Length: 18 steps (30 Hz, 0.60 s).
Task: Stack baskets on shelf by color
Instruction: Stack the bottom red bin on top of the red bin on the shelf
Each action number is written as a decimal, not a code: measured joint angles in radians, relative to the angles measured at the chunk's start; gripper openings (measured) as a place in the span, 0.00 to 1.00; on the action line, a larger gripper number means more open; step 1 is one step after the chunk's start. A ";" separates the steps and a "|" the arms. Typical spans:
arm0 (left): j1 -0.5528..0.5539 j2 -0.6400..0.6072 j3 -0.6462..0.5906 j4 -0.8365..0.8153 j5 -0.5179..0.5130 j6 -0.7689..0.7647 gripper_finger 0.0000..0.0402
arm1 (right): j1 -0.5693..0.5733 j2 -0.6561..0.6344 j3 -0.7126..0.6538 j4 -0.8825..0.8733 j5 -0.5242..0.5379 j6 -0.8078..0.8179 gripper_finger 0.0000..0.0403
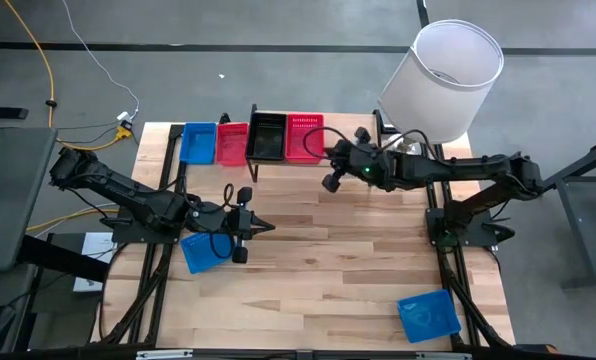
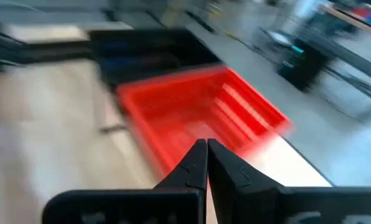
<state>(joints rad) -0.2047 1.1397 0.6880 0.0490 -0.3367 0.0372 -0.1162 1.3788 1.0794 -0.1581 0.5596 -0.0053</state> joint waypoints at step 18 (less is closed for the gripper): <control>0.000 0.000 0.000 0.005 0.000 0.000 0.00 | -0.087 0.085 0.000 -0.098 -0.103 0.136 0.00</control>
<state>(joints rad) -0.2043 1.1400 0.6884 0.0544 -0.3367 0.0372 -0.2031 1.4641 1.0790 -0.2559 0.4567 0.1310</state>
